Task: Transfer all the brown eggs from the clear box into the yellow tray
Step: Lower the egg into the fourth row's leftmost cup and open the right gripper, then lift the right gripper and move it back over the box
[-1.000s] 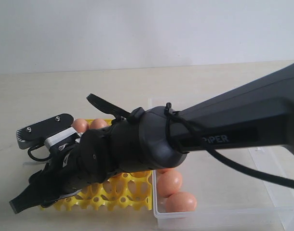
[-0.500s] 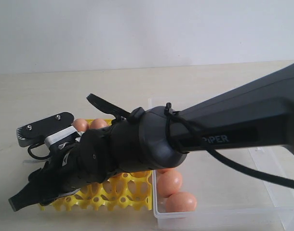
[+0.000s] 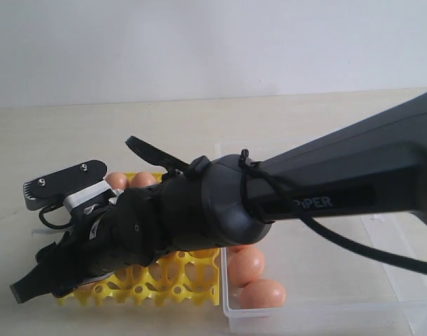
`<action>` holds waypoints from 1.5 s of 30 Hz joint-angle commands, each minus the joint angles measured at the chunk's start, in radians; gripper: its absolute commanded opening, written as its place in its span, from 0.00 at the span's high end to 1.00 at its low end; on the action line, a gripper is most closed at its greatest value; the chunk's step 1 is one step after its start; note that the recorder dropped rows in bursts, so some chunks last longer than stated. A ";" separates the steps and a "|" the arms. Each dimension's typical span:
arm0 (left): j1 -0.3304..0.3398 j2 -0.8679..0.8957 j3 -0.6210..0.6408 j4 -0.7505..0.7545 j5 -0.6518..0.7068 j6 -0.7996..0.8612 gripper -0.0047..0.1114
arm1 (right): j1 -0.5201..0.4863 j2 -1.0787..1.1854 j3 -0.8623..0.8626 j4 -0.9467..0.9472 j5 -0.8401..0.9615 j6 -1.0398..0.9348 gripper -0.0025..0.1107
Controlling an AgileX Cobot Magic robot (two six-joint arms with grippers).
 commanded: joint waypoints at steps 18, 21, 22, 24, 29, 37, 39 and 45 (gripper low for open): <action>-0.003 0.002 -0.004 -0.002 -0.012 -0.004 0.96 | 0.001 -0.004 0.007 -0.026 -0.029 0.088 0.48; -0.003 0.002 -0.004 -0.002 -0.012 -0.004 0.96 | 0.001 -0.014 0.007 -0.028 -0.029 0.090 0.48; -0.003 0.002 -0.004 -0.002 -0.012 -0.004 0.96 | 0.001 -0.018 0.007 -0.030 -0.027 0.090 0.48; -0.003 0.002 -0.004 -0.002 -0.012 -0.004 0.96 | 0.001 -0.018 0.007 -0.032 -0.015 0.090 0.48; -0.003 0.002 -0.004 -0.002 -0.012 -0.004 0.96 | 0.001 -0.018 0.007 -0.046 0.003 0.090 0.49; -0.003 0.002 -0.004 -0.002 -0.012 -0.004 0.96 | 0.001 -0.037 0.007 -0.070 0.023 0.088 0.49; -0.003 0.002 -0.004 -0.002 -0.012 -0.004 0.96 | 0.001 -0.052 0.007 -0.091 0.026 0.088 0.49; -0.003 0.002 -0.004 -0.002 -0.012 -0.004 0.96 | -0.001 -0.145 0.007 -0.228 0.056 0.123 0.51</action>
